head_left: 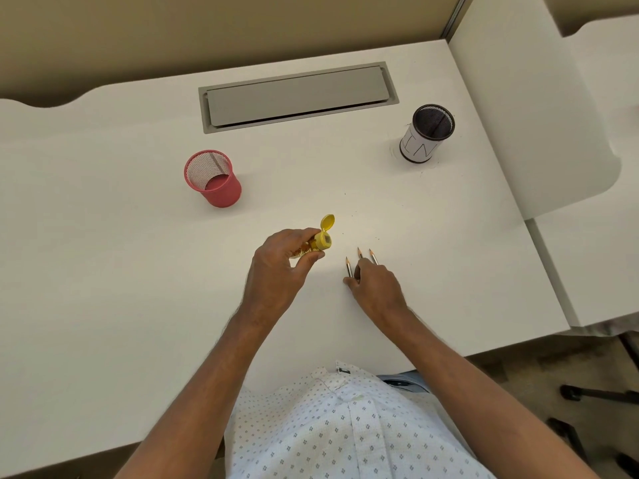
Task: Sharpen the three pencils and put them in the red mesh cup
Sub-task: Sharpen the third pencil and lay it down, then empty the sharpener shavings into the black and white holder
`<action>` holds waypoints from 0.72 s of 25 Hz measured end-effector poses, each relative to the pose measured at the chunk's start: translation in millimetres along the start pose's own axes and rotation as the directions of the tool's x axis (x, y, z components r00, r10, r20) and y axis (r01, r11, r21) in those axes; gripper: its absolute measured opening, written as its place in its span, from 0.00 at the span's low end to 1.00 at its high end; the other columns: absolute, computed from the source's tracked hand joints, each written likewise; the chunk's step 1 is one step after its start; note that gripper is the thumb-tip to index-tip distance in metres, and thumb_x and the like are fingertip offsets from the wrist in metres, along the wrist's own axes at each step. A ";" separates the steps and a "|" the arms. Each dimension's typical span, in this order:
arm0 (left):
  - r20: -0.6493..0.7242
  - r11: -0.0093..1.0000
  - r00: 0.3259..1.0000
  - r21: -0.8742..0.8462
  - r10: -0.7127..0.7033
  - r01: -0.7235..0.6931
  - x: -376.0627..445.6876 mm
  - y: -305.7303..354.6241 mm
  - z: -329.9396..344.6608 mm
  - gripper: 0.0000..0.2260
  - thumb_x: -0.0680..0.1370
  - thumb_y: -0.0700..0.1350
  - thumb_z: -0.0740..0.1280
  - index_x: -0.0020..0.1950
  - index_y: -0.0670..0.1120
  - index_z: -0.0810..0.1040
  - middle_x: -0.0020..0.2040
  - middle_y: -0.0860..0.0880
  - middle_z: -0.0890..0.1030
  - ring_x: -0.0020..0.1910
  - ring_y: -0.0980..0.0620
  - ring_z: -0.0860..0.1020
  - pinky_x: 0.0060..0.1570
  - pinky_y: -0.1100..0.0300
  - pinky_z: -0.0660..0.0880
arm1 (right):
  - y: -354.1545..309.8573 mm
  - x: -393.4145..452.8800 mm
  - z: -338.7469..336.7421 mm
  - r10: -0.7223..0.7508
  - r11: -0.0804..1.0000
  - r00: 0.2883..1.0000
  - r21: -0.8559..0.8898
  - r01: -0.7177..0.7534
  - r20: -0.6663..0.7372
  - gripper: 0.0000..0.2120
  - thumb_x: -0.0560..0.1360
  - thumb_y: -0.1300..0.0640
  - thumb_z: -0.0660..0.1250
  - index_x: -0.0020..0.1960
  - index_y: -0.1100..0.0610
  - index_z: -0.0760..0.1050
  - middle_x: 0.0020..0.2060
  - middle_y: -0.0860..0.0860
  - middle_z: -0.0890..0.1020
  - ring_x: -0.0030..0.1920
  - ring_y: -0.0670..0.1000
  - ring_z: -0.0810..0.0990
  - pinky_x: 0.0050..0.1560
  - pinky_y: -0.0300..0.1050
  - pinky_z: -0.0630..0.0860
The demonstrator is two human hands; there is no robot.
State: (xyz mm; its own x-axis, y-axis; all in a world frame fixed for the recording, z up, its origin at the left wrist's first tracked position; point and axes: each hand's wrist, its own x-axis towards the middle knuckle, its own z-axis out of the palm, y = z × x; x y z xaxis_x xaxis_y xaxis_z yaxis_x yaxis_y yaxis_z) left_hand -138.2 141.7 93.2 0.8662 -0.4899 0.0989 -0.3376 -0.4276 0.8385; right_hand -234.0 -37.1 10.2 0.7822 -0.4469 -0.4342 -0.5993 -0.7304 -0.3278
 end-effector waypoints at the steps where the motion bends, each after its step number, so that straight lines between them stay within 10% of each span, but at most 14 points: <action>1: 0.000 1.000 1.000 -0.006 0.000 0.000 0.0 -0.3 0.2 0.14 0.76 0.45 0.76 0.61 0.50 0.83 0.53 0.55 0.85 0.52 0.53 0.81 0.52 0.51 0.81 | 1.0 -1.5 -4.5 0.007 1.000 1.000 0.025 -0.007 0.000 0.13 0.80 0.47 0.69 0.50 0.58 0.75 0.44 0.55 0.85 0.46 0.60 0.83 0.44 0.49 0.76; 5: 0.005 1.000 1.000 -0.027 0.013 -0.013 -1.2 -0.9 0.8 0.14 0.76 0.45 0.76 0.62 0.52 0.83 0.53 0.57 0.85 0.52 0.53 0.82 0.51 0.52 0.81 | -7.8 -8.1 -45.8 0.054 0.890 0.998 0.452 -0.066 0.039 0.09 0.80 0.48 0.70 0.50 0.54 0.77 0.43 0.54 0.86 0.39 0.55 0.86 0.40 0.50 0.82; 9: 0.037 0.975 0.997 -0.206 -0.073 0.079 -1.7 7.4 5.6 0.18 0.74 0.45 0.76 0.58 0.64 0.82 0.53 0.62 0.85 0.53 0.55 0.83 0.52 0.59 0.81 | -32.1 -19.5 -104.2 -0.122 0.396 0.989 0.918 -0.033 0.088 0.10 0.79 0.51 0.71 0.59 0.52 0.82 0.56 0.55 0.85 0.49 0.51 0.88 0.45 0.45 0.84; 18: 0.049 0.954 0.996 -0.288 -0.069 0.080 4.6 37.5 15.6 0.19 0.74 0.46 0.76 0.57 0.69 0.81 0.53 0.63 0.85 0.55 0.57 0.83 0.54 0.58 0.81 | -46.1 -41.0 -136.0 -0.229 0.541 0.945 0.776 0.324 -0.235 0.11 0.82 0.58 0.67 0.60 0.48 0.85 0.54 0.44 0.87 0.54 0.47 0.86 0.55 0.51 0.84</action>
State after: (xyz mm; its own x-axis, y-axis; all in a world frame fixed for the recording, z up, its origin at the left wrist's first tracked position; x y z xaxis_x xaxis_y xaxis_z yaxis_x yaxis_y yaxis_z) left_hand -152.5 111.6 116.7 0.8684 -0.4957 0.0150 -0.1471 -0.2286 0.9623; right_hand -215.3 -55.4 157.2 0.9162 -0.3761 -0.1382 -0.2031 -0.1386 -0.9693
